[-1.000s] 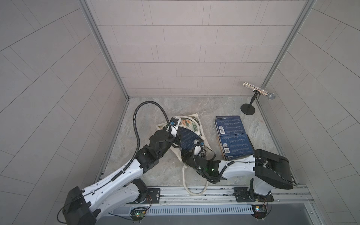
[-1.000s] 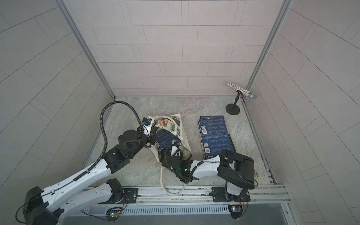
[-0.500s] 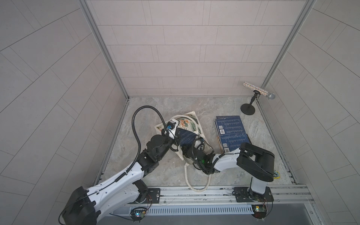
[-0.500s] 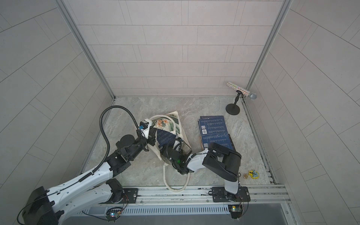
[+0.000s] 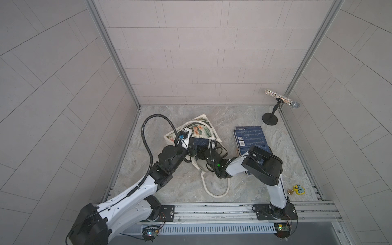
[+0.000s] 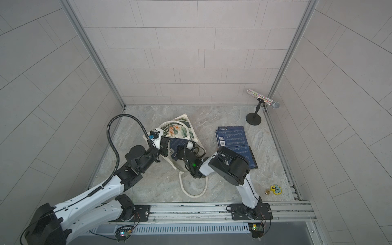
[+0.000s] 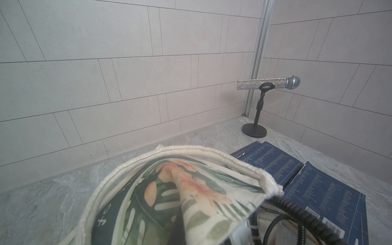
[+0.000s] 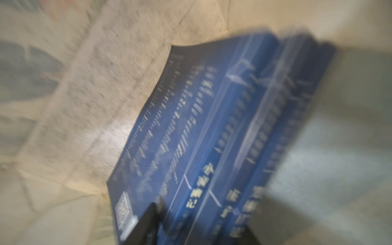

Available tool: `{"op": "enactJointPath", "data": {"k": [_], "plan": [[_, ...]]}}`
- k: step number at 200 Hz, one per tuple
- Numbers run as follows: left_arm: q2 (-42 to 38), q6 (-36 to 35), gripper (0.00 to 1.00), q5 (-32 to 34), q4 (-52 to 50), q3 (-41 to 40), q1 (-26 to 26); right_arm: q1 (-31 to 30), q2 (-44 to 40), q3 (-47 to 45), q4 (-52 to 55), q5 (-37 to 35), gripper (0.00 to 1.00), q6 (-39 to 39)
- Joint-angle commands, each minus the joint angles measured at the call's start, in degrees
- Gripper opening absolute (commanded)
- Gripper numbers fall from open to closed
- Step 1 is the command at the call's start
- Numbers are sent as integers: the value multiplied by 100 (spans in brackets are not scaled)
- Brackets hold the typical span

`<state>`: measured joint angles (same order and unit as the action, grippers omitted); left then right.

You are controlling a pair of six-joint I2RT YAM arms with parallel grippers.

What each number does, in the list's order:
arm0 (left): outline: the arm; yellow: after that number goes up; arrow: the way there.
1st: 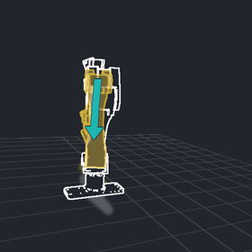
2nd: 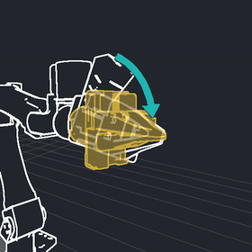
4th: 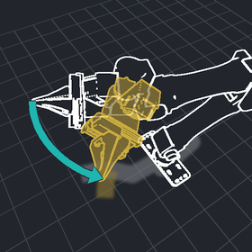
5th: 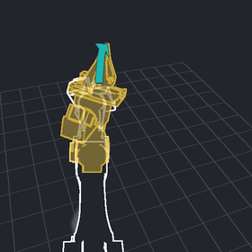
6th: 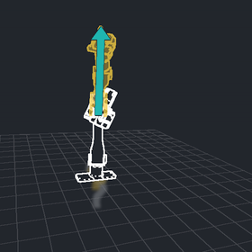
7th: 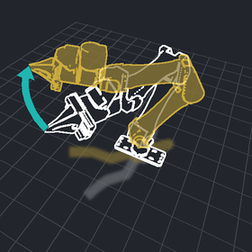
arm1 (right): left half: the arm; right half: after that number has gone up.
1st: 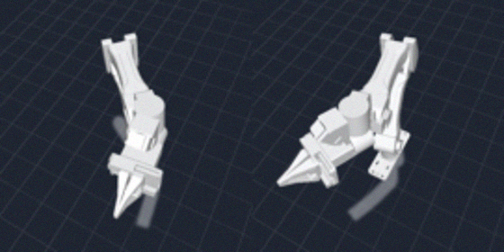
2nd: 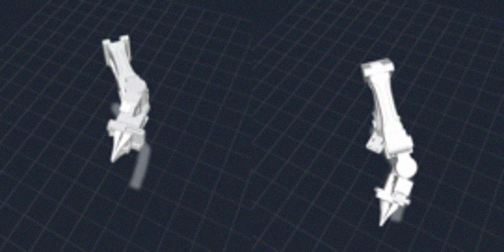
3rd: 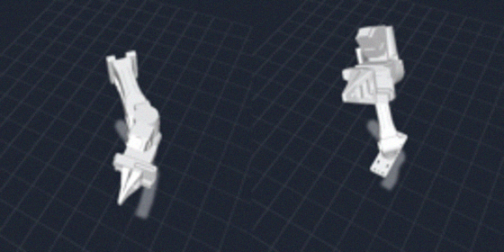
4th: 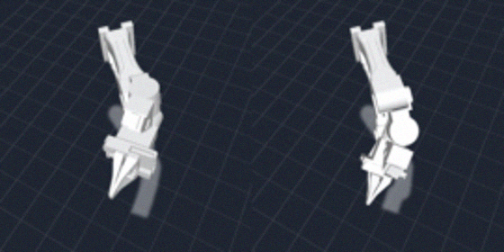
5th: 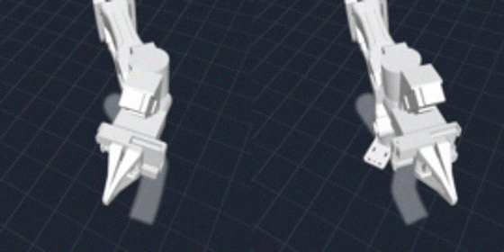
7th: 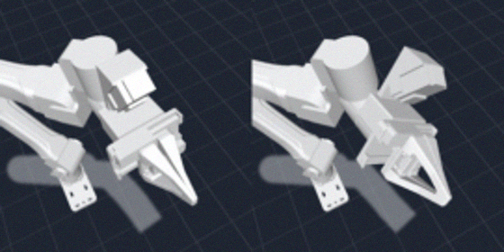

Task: Take out the books from the canvas bag
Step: Pick up the books from the canvas bag.

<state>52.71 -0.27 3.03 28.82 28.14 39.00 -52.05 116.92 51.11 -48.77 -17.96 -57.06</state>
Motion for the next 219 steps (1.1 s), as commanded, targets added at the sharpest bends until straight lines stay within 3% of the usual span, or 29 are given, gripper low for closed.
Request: {"op": "enactJointPath", "data": {"k": [1,59,99,164,219], "plan": [[-243,88,0,-473,1027,239,64,66,-79,-45,255,145,35,494],[-98,32,0,780,19,652,64,-164,-1359,-483,1267,61,0,1062],[117,23,0,1226,-467,894,70,-893,-2493,-400,3214,-804,0,2093],[152,40,0,1139,-561,943,68,-1392,-3735,-641,4842,-1243,0,2089],[149,83,0,1051,-592,928,73,-1312,-3708,-849,4551,-785,23,2322]]}}
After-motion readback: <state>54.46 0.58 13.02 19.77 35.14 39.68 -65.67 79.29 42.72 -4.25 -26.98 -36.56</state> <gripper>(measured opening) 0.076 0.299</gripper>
